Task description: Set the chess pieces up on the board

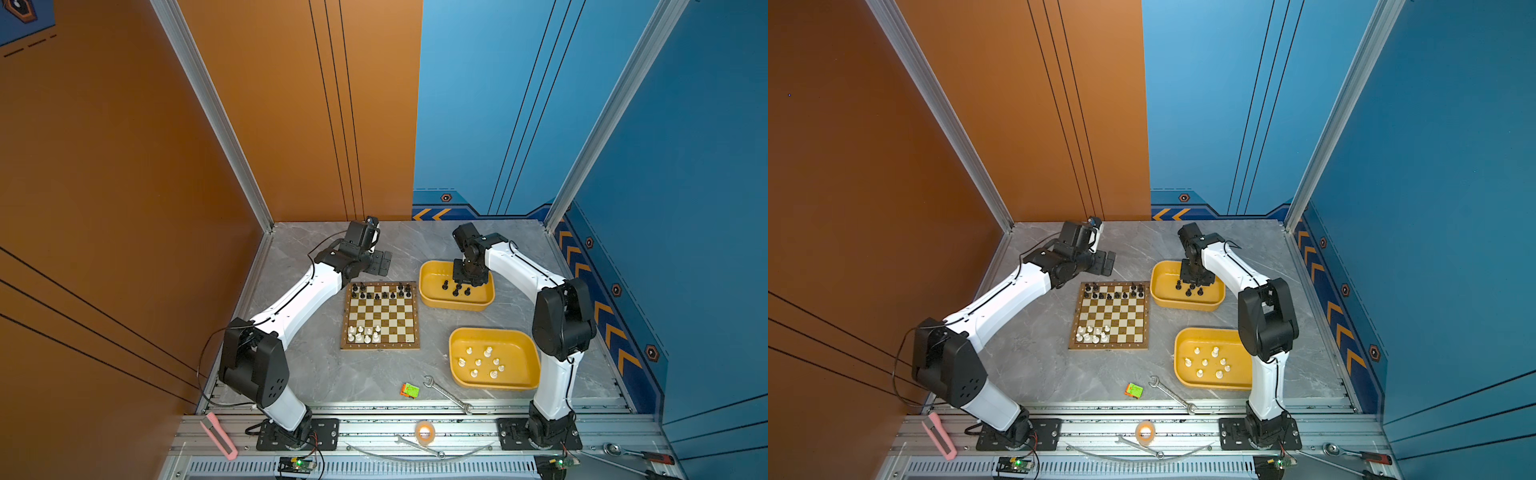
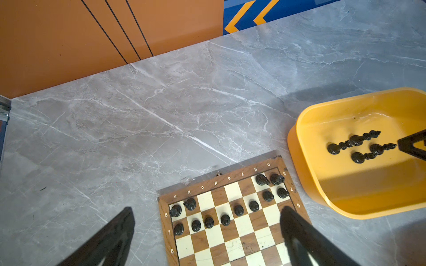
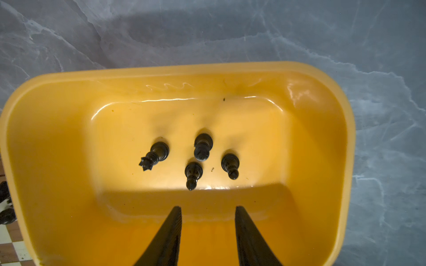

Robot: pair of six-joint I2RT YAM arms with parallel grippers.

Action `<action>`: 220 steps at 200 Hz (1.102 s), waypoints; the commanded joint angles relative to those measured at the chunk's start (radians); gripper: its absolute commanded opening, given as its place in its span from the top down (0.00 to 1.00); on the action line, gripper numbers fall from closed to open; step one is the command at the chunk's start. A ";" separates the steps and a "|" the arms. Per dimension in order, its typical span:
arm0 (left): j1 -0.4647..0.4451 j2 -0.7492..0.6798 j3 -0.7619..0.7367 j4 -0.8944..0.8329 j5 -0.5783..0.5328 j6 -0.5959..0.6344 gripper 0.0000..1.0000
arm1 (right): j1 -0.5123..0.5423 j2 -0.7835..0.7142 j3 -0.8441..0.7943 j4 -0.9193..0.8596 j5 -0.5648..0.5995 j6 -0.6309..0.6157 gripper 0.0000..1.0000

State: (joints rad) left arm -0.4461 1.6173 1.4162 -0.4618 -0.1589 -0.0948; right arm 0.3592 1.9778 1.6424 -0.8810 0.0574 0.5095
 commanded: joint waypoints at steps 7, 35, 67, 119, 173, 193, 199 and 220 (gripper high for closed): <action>-0.005 0.044 0.059 -0.035 0.009 0.021 0.01 | -0.018 0.042 0.053 0.017 -0.044 0.023 0.59; -0.005 0.071 0.097 -0.054 0.025 0.020 0.00 | -0.026 0.066 0.073 0.019 -0.046 0.020 0.61; -0.003 0.079 0.092 -0.054 0.012 0.027 0.00 | -0.039 0.089 0.084 0.023 -0.050 0.021 0.65; 0.000 0.095 0.109 -0.055 0.012 0.034 0.00 | -0.052 0.148 0.112 0.022 -0.079 0.020 0.66; 0.001 0.121 0.131 -0.054 0.008 0.019 0.00 | -0.063 0.180 0.147 0.014 -0.096 0.008 0.68; 0.001 0.128 0.134 -0.054 0.004 0.013 0.00 | -0.066 0.193 0.188 -0.007 -0.101 0.001 0.69; 0.000 0.130 0.135 -0.055 0.004 0.012 0.00 | -0.066 0.194 0.191 -0.012 -0.103 0.000 0.69; 0.001 0.133 0.135 -0.055 -0.001 0.008 0.00 | -0.064 0.191 0.189 -0.020 -0.099 -0.004 0.69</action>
State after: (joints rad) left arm -0.4461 1.7378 1.5154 -0.4984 -0.1558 -0.0765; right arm 0.2981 2.1555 1.8076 -0.8562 -0.0311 0.5167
